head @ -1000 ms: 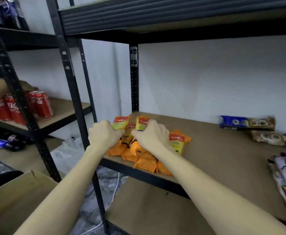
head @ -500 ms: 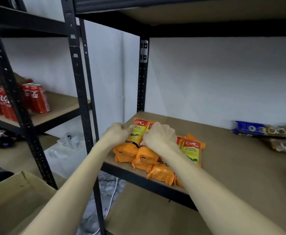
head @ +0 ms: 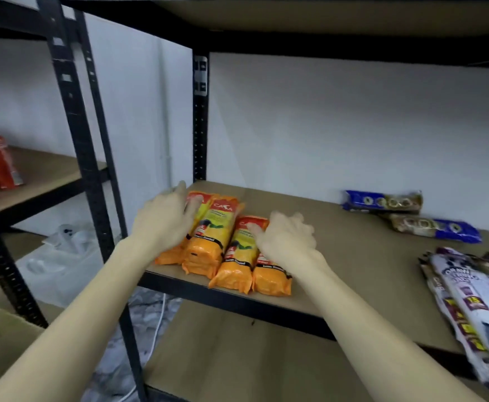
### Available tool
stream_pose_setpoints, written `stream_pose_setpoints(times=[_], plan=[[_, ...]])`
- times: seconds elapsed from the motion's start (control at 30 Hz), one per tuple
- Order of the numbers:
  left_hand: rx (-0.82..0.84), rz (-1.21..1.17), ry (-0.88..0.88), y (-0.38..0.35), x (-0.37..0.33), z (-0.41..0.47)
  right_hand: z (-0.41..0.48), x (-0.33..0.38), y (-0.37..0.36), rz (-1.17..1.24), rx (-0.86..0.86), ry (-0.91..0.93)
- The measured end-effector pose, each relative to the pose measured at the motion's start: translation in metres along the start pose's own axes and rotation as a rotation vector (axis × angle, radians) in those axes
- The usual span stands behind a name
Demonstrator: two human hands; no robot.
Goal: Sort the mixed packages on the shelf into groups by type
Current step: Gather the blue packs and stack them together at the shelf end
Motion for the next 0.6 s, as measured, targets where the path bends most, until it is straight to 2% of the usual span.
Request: stream_pose_setpoints(times=[0.07,0.2,0.33,0.43,0.6], plan=[[0.012,-0.002,-0.089,-0.008,-0.018,-0.01,-0.003,-0.027,-0.016,-0.005,0.111,-0.025],[0.235,-0.011,-0.022,-0.046,-0.003,-0.015,-0.003,-0.045,-0.009,0.096,0.116,-0.039],[0.244,0.013,-0.009,-0.048,-0.004,-0.019,-0.003,-0.05,0.004,0.187,0.006,-0.116],[0.248,0.028,0.008,-0.046,-0.01,-0.022,-0.011,-0.03,0.014,0.293,-0.091,-0.056],[0.254,0.05,0.011,-0.045,-0.013,-0.023,-0.017,0.021,0.004,0.355,-0.042,0.026]])
Point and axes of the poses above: each hand's wrist, its own z-axis towards the middle knuckle, its own y-axis out of the back of the hand, x = y × z, the point moved 8 cm from there along z, towards the middle knuckle, and after that the axes turned 11 degrees about -y, right-handed, at the moved point
